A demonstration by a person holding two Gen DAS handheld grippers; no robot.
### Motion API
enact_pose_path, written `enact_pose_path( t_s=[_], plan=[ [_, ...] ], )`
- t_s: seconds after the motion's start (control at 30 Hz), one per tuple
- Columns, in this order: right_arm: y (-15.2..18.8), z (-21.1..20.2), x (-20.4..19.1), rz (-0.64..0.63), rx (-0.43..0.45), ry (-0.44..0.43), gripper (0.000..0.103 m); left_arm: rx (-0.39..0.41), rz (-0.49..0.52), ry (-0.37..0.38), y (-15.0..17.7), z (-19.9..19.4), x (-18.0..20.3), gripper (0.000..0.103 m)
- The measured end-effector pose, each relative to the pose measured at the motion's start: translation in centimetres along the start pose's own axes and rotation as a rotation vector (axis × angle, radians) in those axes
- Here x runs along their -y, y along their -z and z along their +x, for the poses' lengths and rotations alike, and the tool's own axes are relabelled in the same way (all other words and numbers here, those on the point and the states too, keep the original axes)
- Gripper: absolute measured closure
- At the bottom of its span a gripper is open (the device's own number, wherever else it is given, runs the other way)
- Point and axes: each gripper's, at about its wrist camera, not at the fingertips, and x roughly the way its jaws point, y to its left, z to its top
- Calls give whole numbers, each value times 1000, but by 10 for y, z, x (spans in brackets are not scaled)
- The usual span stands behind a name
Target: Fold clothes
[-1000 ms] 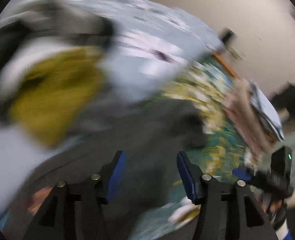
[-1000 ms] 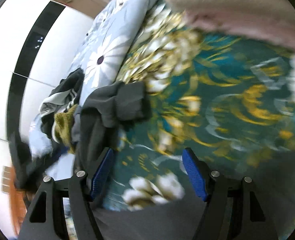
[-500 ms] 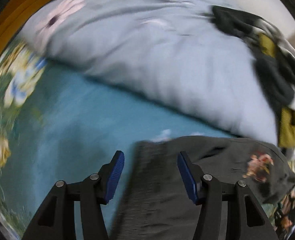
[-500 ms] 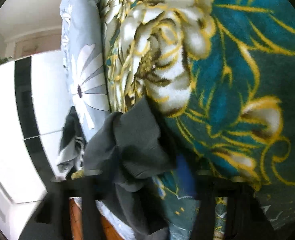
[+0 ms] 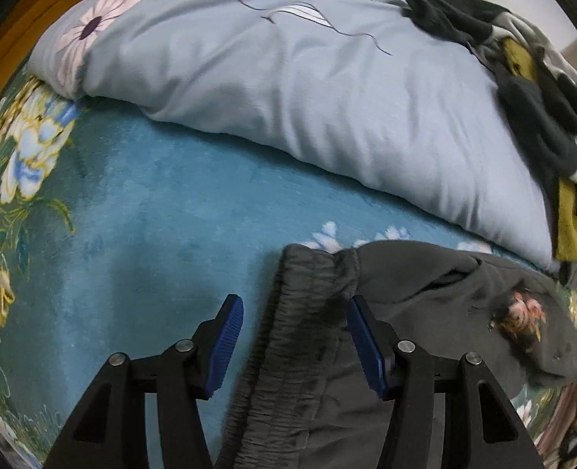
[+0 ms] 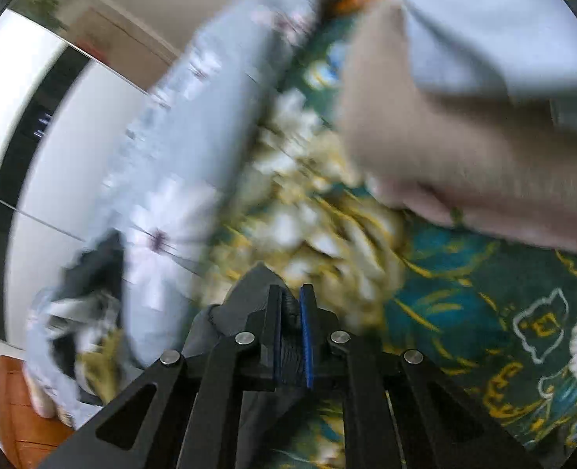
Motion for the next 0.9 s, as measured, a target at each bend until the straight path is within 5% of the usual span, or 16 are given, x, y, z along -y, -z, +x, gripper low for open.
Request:
enact_pose_path(
  t_s=[0.23,0.33,0.43,0.6,0.9],
  plan=[
    [5,-22,10,-17,9,-46,89,-20,0,13,14,-1,-4,44],
    [8,-31,14,-25,13,-67,74,-34,16,31,25,-3,-6,44],
    [17,-58,20,-57,26,-87,72,-51,35,56,40,-5,-9,44],
    [60,-107,55,-92,7,-40,67,-83,55,104,73,-7,-22,44],
    [152,-167,158,87,-38,3,52,-195,-81,225,131,-7,-90,43]
  ],
)
